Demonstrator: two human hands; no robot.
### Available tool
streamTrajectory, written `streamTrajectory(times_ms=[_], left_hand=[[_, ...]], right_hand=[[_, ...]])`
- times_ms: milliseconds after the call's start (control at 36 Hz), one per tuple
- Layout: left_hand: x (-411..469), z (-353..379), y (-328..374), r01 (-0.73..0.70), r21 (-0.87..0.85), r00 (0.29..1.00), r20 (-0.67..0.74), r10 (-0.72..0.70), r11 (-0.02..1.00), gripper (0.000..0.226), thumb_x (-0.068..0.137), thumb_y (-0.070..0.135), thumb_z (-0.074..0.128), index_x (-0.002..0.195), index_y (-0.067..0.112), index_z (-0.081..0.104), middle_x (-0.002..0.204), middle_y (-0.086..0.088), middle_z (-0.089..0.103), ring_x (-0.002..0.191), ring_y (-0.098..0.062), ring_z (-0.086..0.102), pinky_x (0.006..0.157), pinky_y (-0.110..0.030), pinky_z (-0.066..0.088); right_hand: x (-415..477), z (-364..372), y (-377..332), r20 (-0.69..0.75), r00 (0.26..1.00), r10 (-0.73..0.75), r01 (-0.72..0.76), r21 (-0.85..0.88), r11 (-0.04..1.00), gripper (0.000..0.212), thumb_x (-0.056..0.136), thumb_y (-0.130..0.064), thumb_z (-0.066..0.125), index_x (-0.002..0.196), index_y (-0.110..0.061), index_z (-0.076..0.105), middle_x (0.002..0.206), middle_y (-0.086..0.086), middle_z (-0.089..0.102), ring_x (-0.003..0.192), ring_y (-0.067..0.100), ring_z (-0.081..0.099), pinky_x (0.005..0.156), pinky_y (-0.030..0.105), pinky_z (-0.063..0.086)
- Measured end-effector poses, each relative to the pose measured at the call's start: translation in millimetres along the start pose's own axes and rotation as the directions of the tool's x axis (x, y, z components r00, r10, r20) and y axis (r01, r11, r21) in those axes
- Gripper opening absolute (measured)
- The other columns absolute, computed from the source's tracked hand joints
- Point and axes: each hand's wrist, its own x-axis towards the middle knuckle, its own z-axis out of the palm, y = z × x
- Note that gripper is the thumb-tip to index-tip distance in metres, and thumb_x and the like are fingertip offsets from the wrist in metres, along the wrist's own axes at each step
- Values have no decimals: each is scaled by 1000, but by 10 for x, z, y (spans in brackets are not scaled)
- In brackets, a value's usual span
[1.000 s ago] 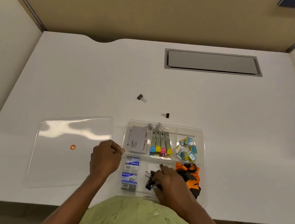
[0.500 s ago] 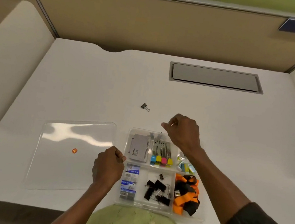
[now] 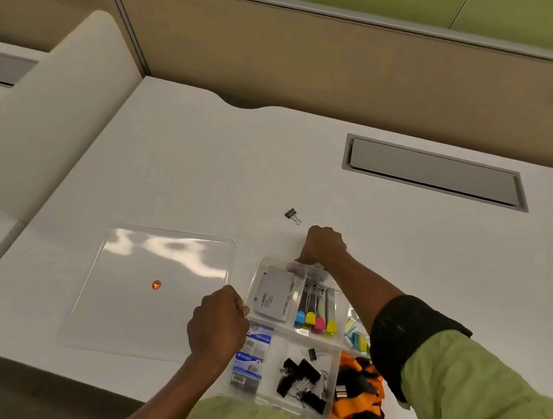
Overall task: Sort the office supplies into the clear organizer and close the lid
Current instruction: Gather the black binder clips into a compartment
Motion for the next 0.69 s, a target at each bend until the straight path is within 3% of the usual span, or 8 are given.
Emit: streamTrajectory(times_ms=[111, 222, 361, 500, 583, 694], left_hand=[[3, -7, -7, -10, 21, 1000, 5, 10, 1000, 7, 95, 27, 72, 97, 23, 67, 96, 5, 74, 73, -10, 61, 58, -21, 42], [12, -9, -12, -16, 27, 1000, 14, 16, 1000, 8, 95, 27, 72, 97, 23, 66, 96, 5, 74, 74, -11, 63, 60, -22, 44], [21, -10, -20, -20, 29, 1000, 11, 20, 999, 9, 95, 29, 72, 97, 23, 65, 94, 5, 73, 74, -11, 62, 63, -23, 45], [21, -10, -17, -19, 22, 1000, 6, 18, 1000, 10, 95, 31, 72, 97, 23, 66, 93, 5, 72, 73, -10, 62, 59, -21, 41], [20, -3, -12, -16, 18, 1000, 1, 16, 1000, 10, 95, 30, 73, 97, 23, 66, 93, 5, 73, 74, -11, 63, 62, -22, 43], [14, 1, -16, -12, 13, 1000, 1, 12, 1000, 11, 95, 31, 73, 96, 23, 66, 93, 4, 73, 74, -12, 64, 61, -22, 43]], right_hand=[[-30, 20, 2, -31, 996, -78, 76, -57, 996, 11, 81, -10, 66, 89, -7, 59, 71, 0, 50, 80, 23, 57, 73, 29, 42], [-90, 7, 3, -97, 989, -116, 112, -47, 993, 27, 82, -4, 60, 66, -12, 40, 64, -1, 46, 73, 23, 55, 75, 28, 49], [-70, 50, 35, -164, 986, -33, 52, 112, 992, 27, 74, -2, 68, 67, -13, 44, 69, 2, 52, 63, 18, 53, 60, 27, 47], [-81, 3, 93, -174, 984, 46, -4, 237, 972, 27, 70, -6, 72, 68, -12, 46, 71, 3, 54, 64, 20, 58, 60, 27, 51], [-72, -20, 143, -170, 979, 109, -49, 327, 944, 18, 66, -7, 74, 76, -8, 59, 77, 4, 63, 67, 21, 62, 60, 25, 53], [-12, -37, 242, -196, 964, 179, -83, 419, 904, 22, 61, -11, 73, 83, -8, 69, 78, 6, 70, 66, 22, 67, 62, 26, 57]])
